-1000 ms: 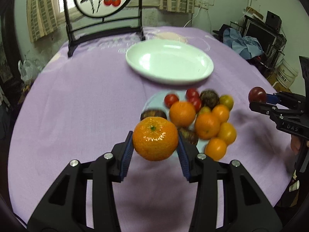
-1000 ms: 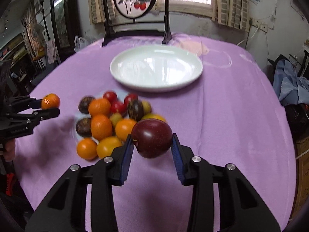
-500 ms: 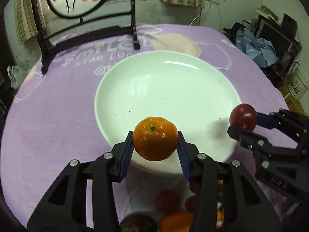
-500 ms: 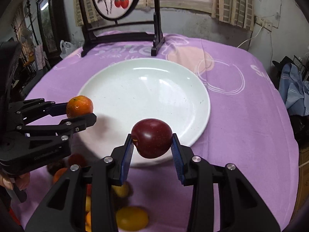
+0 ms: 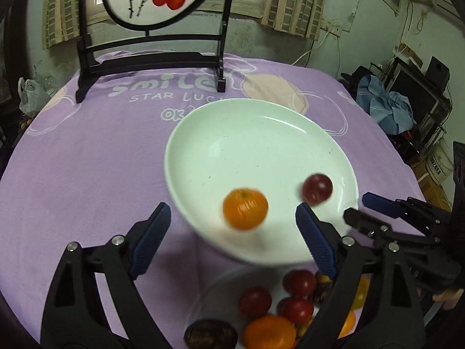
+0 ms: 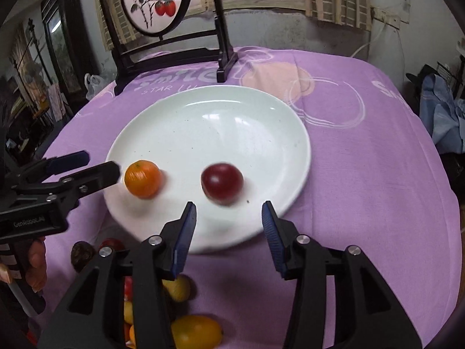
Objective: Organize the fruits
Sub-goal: 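Carry mandarin and plum to the white plate and open both tools, then grasp a yellow tomato with the right tool while the left tool grasps a passion fruit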
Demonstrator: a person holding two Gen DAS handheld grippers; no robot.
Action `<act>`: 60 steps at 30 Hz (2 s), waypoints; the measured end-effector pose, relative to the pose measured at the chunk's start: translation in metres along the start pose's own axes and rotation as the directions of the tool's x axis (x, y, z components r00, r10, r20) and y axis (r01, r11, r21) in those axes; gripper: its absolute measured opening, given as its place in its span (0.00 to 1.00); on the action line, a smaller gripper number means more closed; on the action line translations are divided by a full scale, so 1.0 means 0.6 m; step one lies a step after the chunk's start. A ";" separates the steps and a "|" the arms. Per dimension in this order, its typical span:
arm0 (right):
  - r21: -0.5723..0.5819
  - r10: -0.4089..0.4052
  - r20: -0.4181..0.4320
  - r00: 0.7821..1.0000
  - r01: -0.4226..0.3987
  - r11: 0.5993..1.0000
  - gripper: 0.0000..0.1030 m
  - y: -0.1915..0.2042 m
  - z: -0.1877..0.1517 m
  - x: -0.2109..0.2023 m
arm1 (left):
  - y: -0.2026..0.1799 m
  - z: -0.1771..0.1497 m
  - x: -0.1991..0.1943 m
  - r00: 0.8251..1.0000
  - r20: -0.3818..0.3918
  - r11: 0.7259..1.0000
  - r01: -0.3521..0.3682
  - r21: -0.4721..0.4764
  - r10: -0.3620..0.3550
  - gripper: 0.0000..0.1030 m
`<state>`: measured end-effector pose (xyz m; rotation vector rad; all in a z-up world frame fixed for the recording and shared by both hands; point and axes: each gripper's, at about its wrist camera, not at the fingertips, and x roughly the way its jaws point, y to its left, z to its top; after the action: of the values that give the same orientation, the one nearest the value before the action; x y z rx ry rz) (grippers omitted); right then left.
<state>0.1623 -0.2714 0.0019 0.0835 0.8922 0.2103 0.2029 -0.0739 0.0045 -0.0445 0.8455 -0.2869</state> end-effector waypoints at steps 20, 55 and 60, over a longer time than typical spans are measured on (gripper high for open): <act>-0.194 -0.015 -0.045 0.999 0.006 0.981 0.65 0.098 -0.231 -0.140 | 0.057 -0.201 -0.146 0.997 0.017 0.997 -0.076 0.022 0.076 0.87; -0.126 0.060 -0.043 0.997 -0.065 0.990 0.41 0.100 -0.239 -0.103 | 0.068 -0.210 -0.075 0.990 -0.108 0.990 -0.077 0.114 0.089 0.87; -0.125 0.076 -0.040 0.996 -0.080 0.989 0.41 0.098 -0.239 -0.104 | 0.054 -0.197 -0.046 0.988 -0.135 0.986 -0.055 0.157 0.077 0.87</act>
<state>0.0042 -0.2294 -0.0309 -0.0030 0.9090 0.3415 0.1053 -0.0265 -0.0585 0.1482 0.9607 -0.2937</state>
